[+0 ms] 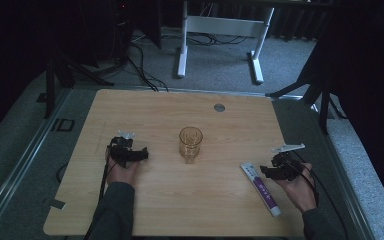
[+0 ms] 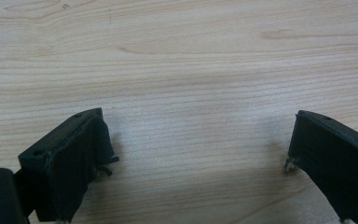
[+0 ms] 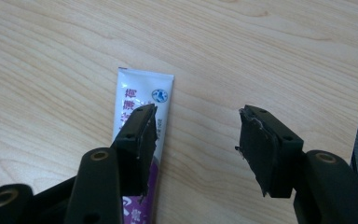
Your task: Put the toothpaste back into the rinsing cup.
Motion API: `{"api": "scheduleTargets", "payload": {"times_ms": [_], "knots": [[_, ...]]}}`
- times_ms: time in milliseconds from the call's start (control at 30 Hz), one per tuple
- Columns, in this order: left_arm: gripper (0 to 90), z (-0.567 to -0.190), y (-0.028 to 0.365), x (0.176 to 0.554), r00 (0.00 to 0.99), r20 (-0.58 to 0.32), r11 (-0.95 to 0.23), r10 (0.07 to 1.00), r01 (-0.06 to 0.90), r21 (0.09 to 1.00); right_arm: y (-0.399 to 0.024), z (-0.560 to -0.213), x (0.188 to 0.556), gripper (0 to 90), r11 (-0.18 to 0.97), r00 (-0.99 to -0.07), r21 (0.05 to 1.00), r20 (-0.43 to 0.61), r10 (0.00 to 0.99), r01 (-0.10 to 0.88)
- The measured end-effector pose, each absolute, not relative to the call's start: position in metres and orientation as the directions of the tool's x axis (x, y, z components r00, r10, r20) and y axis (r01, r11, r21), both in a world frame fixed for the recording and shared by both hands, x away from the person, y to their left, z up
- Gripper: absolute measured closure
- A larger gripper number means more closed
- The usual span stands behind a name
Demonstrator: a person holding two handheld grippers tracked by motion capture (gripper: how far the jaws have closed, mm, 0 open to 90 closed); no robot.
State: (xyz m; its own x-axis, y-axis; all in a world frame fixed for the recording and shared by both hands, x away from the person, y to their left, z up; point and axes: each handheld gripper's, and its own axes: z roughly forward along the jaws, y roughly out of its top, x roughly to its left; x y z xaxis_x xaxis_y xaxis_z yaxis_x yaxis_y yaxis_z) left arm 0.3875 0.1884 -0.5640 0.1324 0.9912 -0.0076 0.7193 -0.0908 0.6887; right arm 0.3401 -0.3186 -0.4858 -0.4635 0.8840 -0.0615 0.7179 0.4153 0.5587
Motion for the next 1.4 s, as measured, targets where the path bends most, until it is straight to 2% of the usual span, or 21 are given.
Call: {"api": "scheduleTargets", "payload": {"times_ms": [567,867,1400], "knots": [[4.2,-0.564,0.188,0.387,0.132,-0.008,-0.091,0.991,0.718,0.690,-0.315,-0.479,0.331,49.5,0.438,-0.477,0.511,-0.061,0.877,0.740],[4.2,-0.564,0.188,0.386,0.133,-0.007,-0.092,0.991,0.719,0.689,-0.310,-0.480,0.329,50.1,0.418,-0.465,0.467,-0.015,0.885,0.780],[4.2,-0.564,0.188,0.386,0.133,-0.007,-0.091,0.991,0.719,0.689,-0.304,-0.484,0.328,49.5,0.445,-0.487,0.415,-0.007,0.874,0.793]]}}
